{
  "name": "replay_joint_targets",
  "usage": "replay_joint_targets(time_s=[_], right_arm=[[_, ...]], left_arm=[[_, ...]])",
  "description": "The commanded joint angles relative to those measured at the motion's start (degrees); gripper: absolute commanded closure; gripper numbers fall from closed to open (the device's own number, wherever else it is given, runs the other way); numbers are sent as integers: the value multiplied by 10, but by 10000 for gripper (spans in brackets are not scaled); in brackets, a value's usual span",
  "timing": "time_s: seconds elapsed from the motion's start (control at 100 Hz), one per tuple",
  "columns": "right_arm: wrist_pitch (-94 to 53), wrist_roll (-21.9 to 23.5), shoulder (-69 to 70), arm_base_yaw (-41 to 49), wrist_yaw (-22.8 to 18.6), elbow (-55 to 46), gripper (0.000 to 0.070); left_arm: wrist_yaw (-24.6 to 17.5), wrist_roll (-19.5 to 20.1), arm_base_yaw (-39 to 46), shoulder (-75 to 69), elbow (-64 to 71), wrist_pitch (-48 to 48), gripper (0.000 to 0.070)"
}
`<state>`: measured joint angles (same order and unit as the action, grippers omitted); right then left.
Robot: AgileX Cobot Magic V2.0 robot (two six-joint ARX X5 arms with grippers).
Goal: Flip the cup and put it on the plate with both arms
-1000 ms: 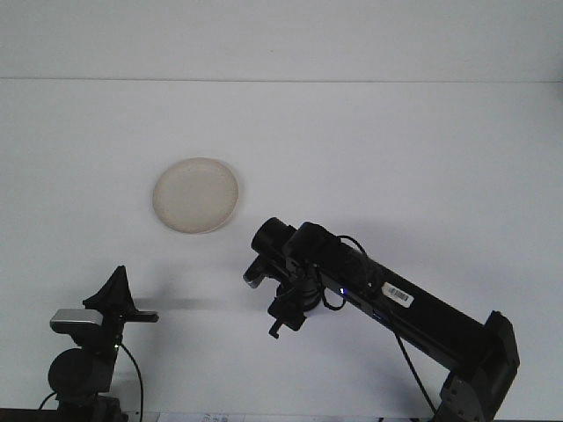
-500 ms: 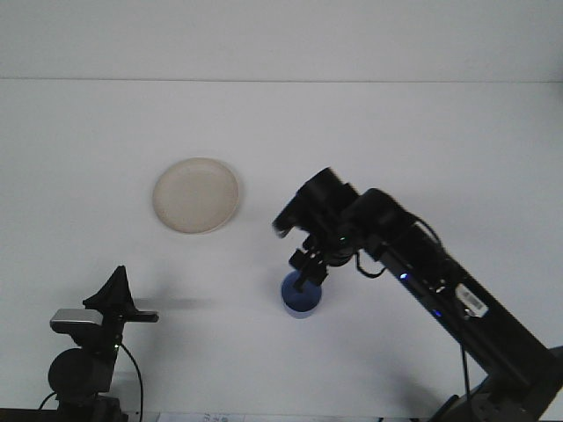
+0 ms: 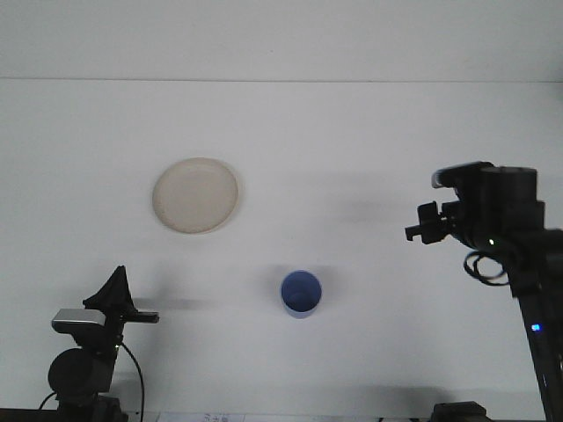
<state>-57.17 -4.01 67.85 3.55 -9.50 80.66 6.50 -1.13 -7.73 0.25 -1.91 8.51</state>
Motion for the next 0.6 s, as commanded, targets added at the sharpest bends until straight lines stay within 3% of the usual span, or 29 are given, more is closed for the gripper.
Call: replay_joint_targets(time_s=[0.0, 0.14, 0.25, 0.28, 0.32, 0.39, 0.59], right_arm=[[38, 28, -44, -4, -2, -45, 393], [109, 45, -156, -6, 35, -160, 394], [153, 61, -228, -6, 40, -238, 400], [163, 67, -245, -6, 40, -257, 423], [174, 75, -263, -6, 40, -278, 504], [187, 77, -289, -6, 42, -306, 693], [203, 77, -305, -6, 51, -325, 700]], left_arm=[[-1, 26, 0, -1, 11, 6, 688], [-1, 26, 0, -1, 11, 6, 688], [-1, 26, 0, -1, 11, 6, 688], [-1, 26, 0, -1, 11, 6, 688], [-1, 26, 0, -1, 11, 6, 688], [-1, 17, 0, -1, 11, 7, 688], [-2, 3, 0, -1, 7, 21, 688]])
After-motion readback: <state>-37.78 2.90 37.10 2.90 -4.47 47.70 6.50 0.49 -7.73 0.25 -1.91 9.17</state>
